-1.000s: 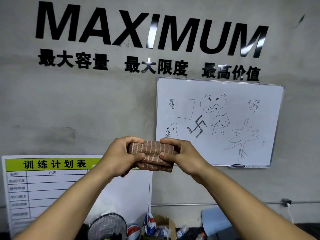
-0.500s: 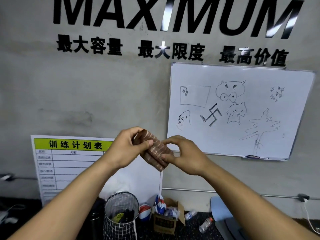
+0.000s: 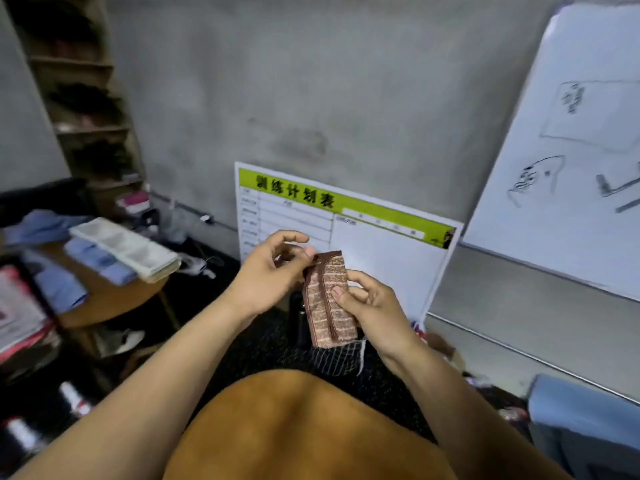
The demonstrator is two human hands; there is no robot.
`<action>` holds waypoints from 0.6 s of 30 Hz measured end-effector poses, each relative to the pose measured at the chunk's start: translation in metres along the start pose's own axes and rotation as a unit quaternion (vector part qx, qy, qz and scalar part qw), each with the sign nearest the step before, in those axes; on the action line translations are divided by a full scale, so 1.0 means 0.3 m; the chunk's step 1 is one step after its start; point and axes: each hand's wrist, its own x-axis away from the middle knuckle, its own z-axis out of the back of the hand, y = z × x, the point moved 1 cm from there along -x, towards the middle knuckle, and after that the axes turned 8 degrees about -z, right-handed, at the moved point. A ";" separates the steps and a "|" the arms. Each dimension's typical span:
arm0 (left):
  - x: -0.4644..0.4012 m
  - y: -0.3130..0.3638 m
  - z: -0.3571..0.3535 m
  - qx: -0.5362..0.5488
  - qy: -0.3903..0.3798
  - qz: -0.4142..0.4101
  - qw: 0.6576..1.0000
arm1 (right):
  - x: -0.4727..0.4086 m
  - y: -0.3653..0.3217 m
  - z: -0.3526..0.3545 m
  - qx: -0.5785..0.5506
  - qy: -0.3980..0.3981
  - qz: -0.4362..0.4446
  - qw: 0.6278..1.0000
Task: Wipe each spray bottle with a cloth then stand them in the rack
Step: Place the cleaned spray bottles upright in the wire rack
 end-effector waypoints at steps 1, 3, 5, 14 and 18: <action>0.048 -0.048 0.037 0.005 0.019 0.020 1.000 | -0.007 0.044 -0.038 -0.004 -0.012 -0.014 1.000; 0.182 -0.156 0.125 -0.010 0.059 0.045 0.997 | -0.018 0.148 -0.134 -0.010 -0.036 -0.050 0.998; 0.323 -0.257 0.198 -0.031 0.077 0.073 0.994 | -0.026 0.247 -0.231 -0.005 -0.062 -0.081 0.995; 0.795 -0.524 0.406 0.029 0.182 0.218 0.958 | -0.037 0.615 -0.654 0.073 -0.153 -0.210 0.963; 0.941 -0.653 0.528 0.034 0.264 0.262 0.928 | -0.044 0.756 -0.836 0.123 -0.185 -0.265 0.938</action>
